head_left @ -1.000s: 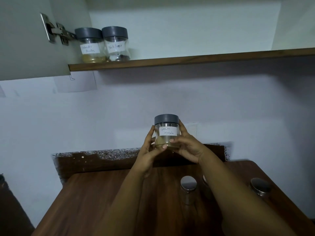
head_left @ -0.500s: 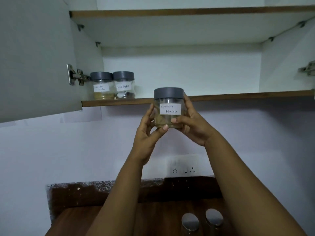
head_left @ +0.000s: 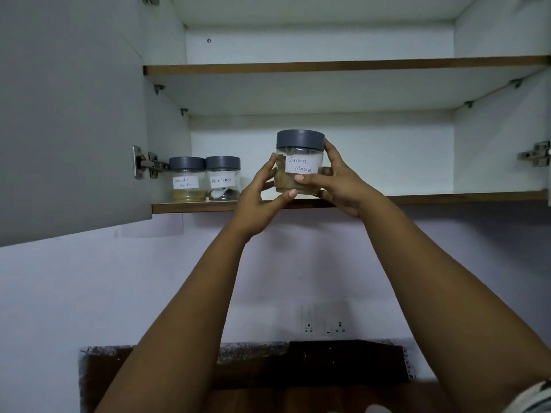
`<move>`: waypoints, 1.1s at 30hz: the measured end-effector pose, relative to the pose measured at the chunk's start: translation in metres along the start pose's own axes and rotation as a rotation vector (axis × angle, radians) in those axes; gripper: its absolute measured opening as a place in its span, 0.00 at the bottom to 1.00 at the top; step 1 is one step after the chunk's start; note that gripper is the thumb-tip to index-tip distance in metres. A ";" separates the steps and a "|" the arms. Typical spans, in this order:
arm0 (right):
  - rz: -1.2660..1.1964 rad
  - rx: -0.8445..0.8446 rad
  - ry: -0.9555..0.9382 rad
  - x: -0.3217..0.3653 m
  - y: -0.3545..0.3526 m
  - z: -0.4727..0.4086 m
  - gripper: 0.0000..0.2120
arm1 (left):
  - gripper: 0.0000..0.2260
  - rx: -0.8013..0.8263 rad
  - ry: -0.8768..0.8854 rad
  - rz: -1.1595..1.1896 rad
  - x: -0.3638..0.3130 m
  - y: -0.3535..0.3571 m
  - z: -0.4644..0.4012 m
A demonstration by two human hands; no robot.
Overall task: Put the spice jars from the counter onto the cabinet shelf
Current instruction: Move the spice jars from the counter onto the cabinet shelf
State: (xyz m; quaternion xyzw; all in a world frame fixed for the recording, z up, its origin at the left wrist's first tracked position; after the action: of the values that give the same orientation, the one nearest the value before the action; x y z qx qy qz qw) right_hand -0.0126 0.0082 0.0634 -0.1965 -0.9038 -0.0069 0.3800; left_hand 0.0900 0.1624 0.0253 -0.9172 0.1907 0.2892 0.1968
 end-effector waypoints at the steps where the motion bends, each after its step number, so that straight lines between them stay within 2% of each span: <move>1: 0.004 -0.011 0.009 -0.001 -0.001 -0.005 0.48 | 0.34 -0.008 0.004 -0.038 0.002 -0.001 -0.005; 5: 0.038 -0.014 0.048 -0.007 0.000 -0.023 0.49 | 0.32 -0.026 -0.008 -0.168 0.011 -0.011 -0.016; 8: 0.228 0.016 0.088 -0.011 0.004 -0.039 0.55 | 0.30 -0.084 0.002 -0.434 0.021 -0.023 -0.017; 10: 0.360 0.053 0.141 -0.017 0.004 -0.047 0.57 | 0.25 -0.214 0.022 -0.659 0.034 -0.030 -0.012; 12: 0.463 0.075 0.173 -0.026 0.001 -0.054 0.56 | 0.16 -0.449 0.081 -0.836 0.050 -0.037 -0.004; 14: 0.491 0.075 0.197 -0.030 -0.001 -0.060 0.54 | 0.09 -0.660 0.128 -0.938 0.068 -0.045 0.004; 15: 0.498 0.079 0.209 -0.031 -0.001 -0.063 0.53 | 0.09 -0.710 0.139 -0.954 0.076 -0.050 0.006; 23: 0.601 0.049 0.271 -0.054 0.026 -0.089 0.57 | 0.09 -0.690 0.116 -0.827 0.093 -0.063 -0.009; 30: 0.678 0.102 0.373 -0.058 0.060 -0.109 0.60 | 0.13 -0.619 0.130 -0.872 0.100 -0.077 -0.016; 33: 0.670 0.115 0.392 -0.063 0.065 -0.118 0.58 | 0.14 -0.630 0.129 -0.891 0.102 -0.076 -0.016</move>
State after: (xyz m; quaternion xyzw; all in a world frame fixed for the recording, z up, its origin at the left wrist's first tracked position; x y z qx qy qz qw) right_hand 0.1313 0.0265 0.0945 -0.4540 -0.6989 0.1309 0.5369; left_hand 0.2103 0.1953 -0.0050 -0.9395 -0.3005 0.1643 0.0039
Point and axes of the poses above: each hand's wrist, its own z-axis away from the middle knuckle, its own y-axis out of the palm, x = y × z, the point moved 1 cm from there along -z, towards the middle knuckle, and after that the axes turned 8 degrees about -y, right-handed, at the moved point
